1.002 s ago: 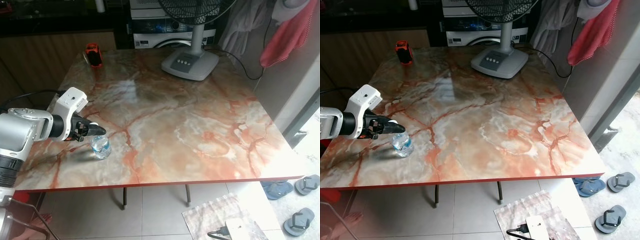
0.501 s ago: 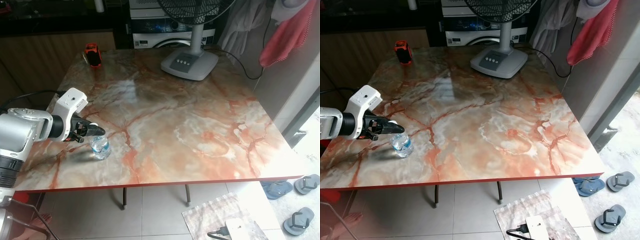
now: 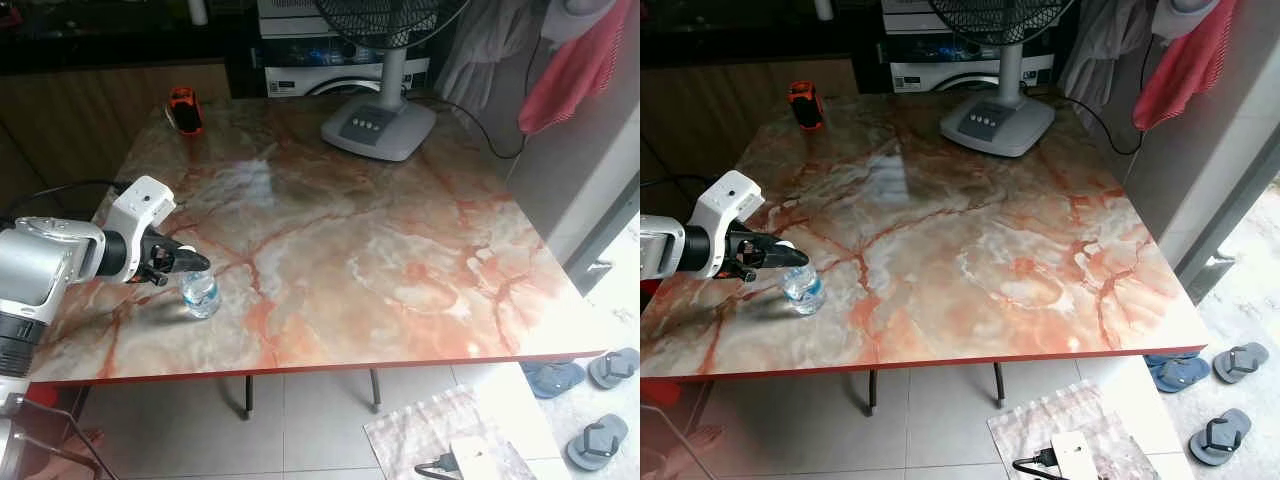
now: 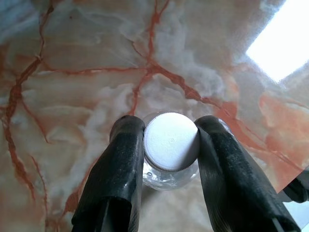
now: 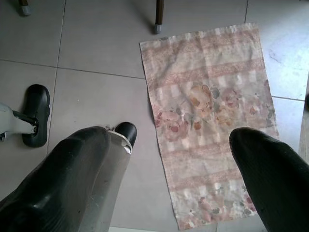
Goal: Restocking fridge
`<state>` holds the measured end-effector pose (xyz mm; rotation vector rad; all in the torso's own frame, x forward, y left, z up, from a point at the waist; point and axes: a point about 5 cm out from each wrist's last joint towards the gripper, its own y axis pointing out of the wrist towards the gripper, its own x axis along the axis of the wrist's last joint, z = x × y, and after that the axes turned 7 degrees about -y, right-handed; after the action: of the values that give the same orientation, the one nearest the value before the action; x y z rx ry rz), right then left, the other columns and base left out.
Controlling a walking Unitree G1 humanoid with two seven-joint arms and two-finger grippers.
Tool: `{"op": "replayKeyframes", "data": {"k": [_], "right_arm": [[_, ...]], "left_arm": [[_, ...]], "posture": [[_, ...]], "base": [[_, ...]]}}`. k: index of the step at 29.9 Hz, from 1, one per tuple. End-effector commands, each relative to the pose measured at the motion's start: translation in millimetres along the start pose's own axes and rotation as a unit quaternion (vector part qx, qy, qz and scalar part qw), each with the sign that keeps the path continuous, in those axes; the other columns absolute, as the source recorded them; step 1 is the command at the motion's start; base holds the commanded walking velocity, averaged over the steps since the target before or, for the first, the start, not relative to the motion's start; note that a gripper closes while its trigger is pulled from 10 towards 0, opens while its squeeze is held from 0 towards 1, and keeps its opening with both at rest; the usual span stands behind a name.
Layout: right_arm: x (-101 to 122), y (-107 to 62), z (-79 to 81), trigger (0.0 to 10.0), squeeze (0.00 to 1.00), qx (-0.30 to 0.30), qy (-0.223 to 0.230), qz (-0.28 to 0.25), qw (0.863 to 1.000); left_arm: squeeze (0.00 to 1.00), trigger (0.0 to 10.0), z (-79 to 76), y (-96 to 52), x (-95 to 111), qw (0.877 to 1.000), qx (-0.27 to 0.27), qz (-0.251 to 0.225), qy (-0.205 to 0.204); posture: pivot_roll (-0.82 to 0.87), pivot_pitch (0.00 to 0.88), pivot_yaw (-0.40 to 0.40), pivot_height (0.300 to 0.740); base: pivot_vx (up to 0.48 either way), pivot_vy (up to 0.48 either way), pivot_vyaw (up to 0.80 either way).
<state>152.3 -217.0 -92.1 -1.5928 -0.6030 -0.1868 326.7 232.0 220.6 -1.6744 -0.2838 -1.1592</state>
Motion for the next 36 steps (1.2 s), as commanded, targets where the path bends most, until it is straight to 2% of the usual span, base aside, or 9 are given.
{"op": "replayKeyframes", "data": {"k": [1, 12, 13, 14, 15, 18, 28, 30, 36], "right_arm": [[-0.4, -0.1, -0.5, 10.0, 0.0, 0.003, 0.0, 0.003, 1.0], [-0.3, -0.1, -0.5, 10.0, 0.0, 0.003, 0.001, 0.002, 1.0], [-0.5, -0.1, -0.5, 10.0, 0.0, 0.002, 0.002, 0.002, 1.0], [-0.6, -0.2, -0.6, 10.0, 0.0, 0.002, 0.002, 0.002, 1.0], [-0.6, -0.2, -0.7, 10.0, 0.0, 0.002, 0.002, 0.002, 1.0], [-0.7, -0.2, -0.8, 10.0, 0.0, 0.002, 0.003, 0.002, 1.0], [-0.5, -0.3, -0.8, 10.0, 0.0, -0.001, 0.004, -0.003, 1.0], [0.0, -0.2, 0.1, 10.0, 0.0, -0.003, 0.012, -0.008, 1.0], [-0.4, 0.0, 1.9, 10.0, 0.0, -0.006, 0.023, -0.009, 1.0]], "left_arm": [[0.0, 0.0, 3.3, -1.3, -6.1, 1.0, 0.017, 0.009, -0.002], [0.0, 0.0, 15.4, -4.8, 8.5, 0.994, 0.094, -0.054, -0.007], [0.0, 7.1, 19.3, -7.4, 17.6, 0.985, 0.138, -0.1, -0.011], [0.0, 7.1, 19.6, -8.4, 20.0, 0.983, 0.148, -0.113, -0.011], [0.0, 10.0, 18.6, -9.1, 22.1, 0.98, 0.157, -0.125, -0.002], [0.0, 10.0, 13.9, -9.8, 24.8, 0.971, 0.183, -0.153, 0.033], [0.0, 10.0, -13.5, -13.9, 38.6, 0.904, 0.282, -0.304, 0.106], [0.0, 10.0, -27.5, -5.1, 32.5, 0.867, 0.341, -0.343, 0.118], [0.0, 10.0, -47.3, -0.1, 19.2, 0.82, 0.413, -0.364, 0.157]], "posture": [[0.01, 0.035, 0.02, 0.74], [0.01, 0.032, 0.022, 0.74], [0.01, 0.032, 0.022, 0.74], [0.0, 0.03, 0.024, 0.74], [0.0, 0.031, 0.023, 0.74], [0.0, 0.031, 0.021, 0.74], [0.01, 0.02, 0.027, 0.74], [-0.01, 0.011, 0.039, 0.74], [-0.01, 0.0, 0.057, 0.74]], "base": [[0.0, 0.0, 0.0], [0.0, 0.0, 0.0], [0.0, 0.0, 0.0], [0.0, 0.0, 0.0], [0.0, 0.0, 0.0], [0.0, 0.0, 0.0], [0.0, 0.0, 0.0], [0.0, 0.0, 0.0], [0.0, 0.0, 0.0]]}}
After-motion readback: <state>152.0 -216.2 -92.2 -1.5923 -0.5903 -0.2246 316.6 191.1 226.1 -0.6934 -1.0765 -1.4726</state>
